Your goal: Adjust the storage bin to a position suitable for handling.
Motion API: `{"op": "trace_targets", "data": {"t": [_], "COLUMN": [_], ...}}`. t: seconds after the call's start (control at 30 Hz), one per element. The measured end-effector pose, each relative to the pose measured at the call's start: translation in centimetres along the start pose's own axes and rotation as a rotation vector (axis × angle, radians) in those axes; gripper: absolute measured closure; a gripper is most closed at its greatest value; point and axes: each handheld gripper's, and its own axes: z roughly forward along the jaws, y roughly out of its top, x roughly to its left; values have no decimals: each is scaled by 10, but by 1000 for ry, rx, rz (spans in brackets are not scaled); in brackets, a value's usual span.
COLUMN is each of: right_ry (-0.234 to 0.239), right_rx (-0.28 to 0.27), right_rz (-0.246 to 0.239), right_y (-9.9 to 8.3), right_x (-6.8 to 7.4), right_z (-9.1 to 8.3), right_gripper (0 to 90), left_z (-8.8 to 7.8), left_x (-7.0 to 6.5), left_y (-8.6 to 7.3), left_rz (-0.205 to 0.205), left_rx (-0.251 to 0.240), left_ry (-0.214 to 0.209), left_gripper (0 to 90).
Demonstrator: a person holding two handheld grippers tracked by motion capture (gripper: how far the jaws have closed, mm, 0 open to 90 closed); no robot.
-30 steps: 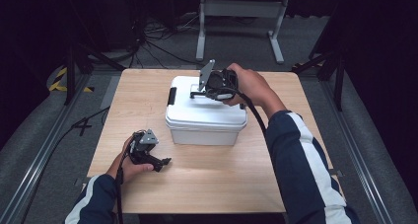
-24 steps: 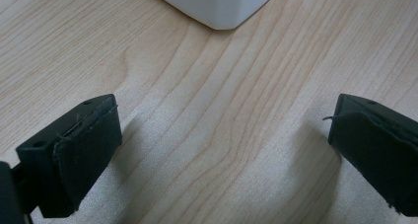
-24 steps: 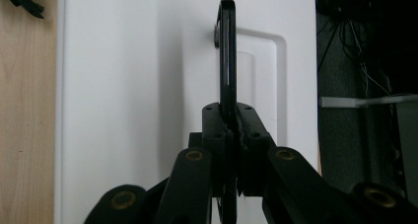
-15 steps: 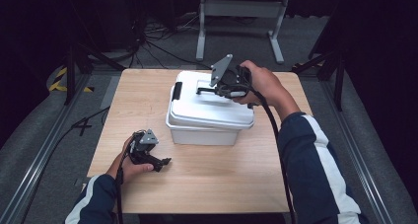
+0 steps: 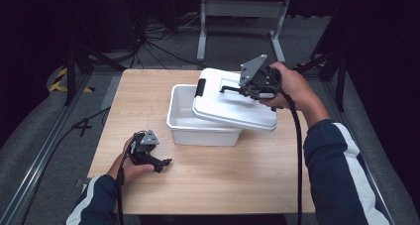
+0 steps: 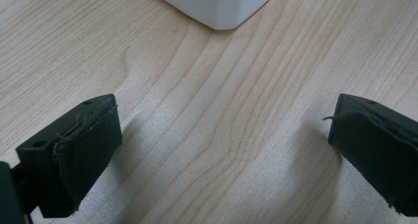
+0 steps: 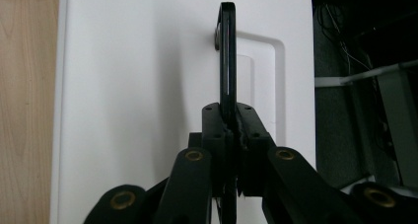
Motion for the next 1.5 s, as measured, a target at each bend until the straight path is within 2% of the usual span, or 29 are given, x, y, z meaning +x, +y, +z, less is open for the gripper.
{"op": "trace_targets", "data": {"t": [0.07, 0.2, 0.27, 0.43, 0.6, 0.73, 0.77, 0.8, 0.83, 1.0, 1.07, 1.23, 1.37, 1.5], "right_ry": [-3, -16, -19, -39, -53, -71, -71, -80, -80, -99, -97, -87, -81, -54], "right_rx": [0, -22, -25, -10, 3, 4, 4, 8, 8, 14, 10, 22, 39, 53], "right_rz": [9, 45, 52, 88, 115, 152, 152, 166, 166, 204, 224, 237, 251, 259], "right_y": [-4, -27, -32, -60, -75, -96, -96, -105, -105, -128, -135, -147, -154, -157], "right_x": [0, -4, -4, -5, -3, -2, -2, -2, -2, -2, -1, 1, 2, 4], "right_z": [-2, -16, -19, -31, -37, -45, -45, -49, -49, -58, -58, -51, -42, -28], "right_gripper": [848, 848, 848, 848, 848, 848, 848, 848, 848, 848, 848, 848, 848, 848], "left_z": [0, 0, 0, 0, 0, 0, 0, 0, 0, 0, 0, 0, 0, 0], "left_x": [0, 0, 0, 0, 0, -1, -1, 0, 0, 0, 0, 0, 0, 0], "left_y": [0, 0, 0, 0, 0, 0, 0, 0, 0, 0, 0, 0, 0, 0], "left_rz": [1, -3, 0, 0, 0, -7, -7, -2, -2, -4, -4, -3, -4, -4], "left_rx": [-1, -3, -1, -1, -2, -2, -2, 1, 1, 0, 0, 0, 0, 0], "left_ry": [0, 1, 0, 0, 0, 0, 0, 0, 0, 0, 0, 1, 0, 0], "left_gripper": [2, 2, 2, 2, 2, 2, 2, 2, 2, 2, 2, 2, 2, 2]}}
